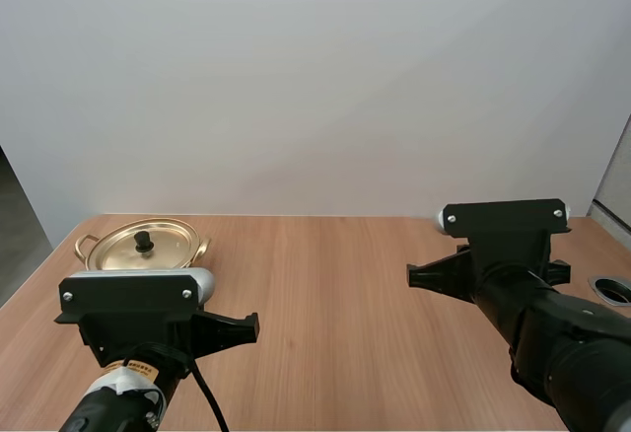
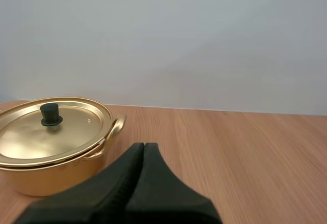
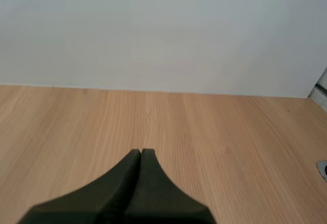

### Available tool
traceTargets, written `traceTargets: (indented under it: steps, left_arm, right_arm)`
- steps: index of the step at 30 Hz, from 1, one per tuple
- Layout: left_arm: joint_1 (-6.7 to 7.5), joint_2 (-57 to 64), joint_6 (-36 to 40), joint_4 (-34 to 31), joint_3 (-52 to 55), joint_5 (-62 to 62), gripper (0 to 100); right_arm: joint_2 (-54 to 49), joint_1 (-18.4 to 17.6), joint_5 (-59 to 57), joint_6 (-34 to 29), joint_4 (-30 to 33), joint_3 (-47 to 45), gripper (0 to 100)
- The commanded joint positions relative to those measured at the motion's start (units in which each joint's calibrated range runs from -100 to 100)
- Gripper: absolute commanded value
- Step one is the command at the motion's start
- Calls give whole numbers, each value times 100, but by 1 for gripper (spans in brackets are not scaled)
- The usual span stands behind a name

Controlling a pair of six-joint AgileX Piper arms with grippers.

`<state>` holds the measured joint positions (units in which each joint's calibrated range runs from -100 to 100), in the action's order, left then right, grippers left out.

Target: Open the pot, put the car inside, and close it

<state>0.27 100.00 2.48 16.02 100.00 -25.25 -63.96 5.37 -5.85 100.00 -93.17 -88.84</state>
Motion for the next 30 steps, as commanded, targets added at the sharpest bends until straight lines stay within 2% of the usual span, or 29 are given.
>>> traceTargets:
  steps: [1, 11, 18, 21, 24, 27, 28, 29, 30]
  left_arm:
    - [1, 0, -1, -6, 0, 5, 0]
    - [1, 0, -1, -6, 0, 5, 0]
    - [1, 0, -1, -6, 0, 5, 0]
    - [1, 0, -1, -6, 0, 5, 0]
    - [1, 0, -1, -6, 0, 5, 0]
    - [1, 0, -1, -6, 0, 5, 0]
    - [1, 0, -1, -6, 0, 5, 0]
    - [1, 0, -1, -6, 0, 5, 0]
    - [1, 0, -1, -6, 0, 5, 0]
  right_arm:
    - [2, 0, -2, 0, 115, -5, 0]
    - [-9, 0, 1050, 0, 160, -5, 0]
    - [-281, 0, 1044, 0, 435, -32, 0]
    - [-667, 0, 1239, -190, 582, -67, 0]
    - [-1193, 0, 1242, -1115, 1708, -256, 0]
    - [-1822, 0, 1072, -2811, 3754, -553, 0]
    - [-1946, 0, 1004, -3379, 4235, -589, 0]
    - [-2189, 0, 908, -4208, 5108, -699, 0]
    - [-2346, 0, 823, -4685, 5576, -736, 0]
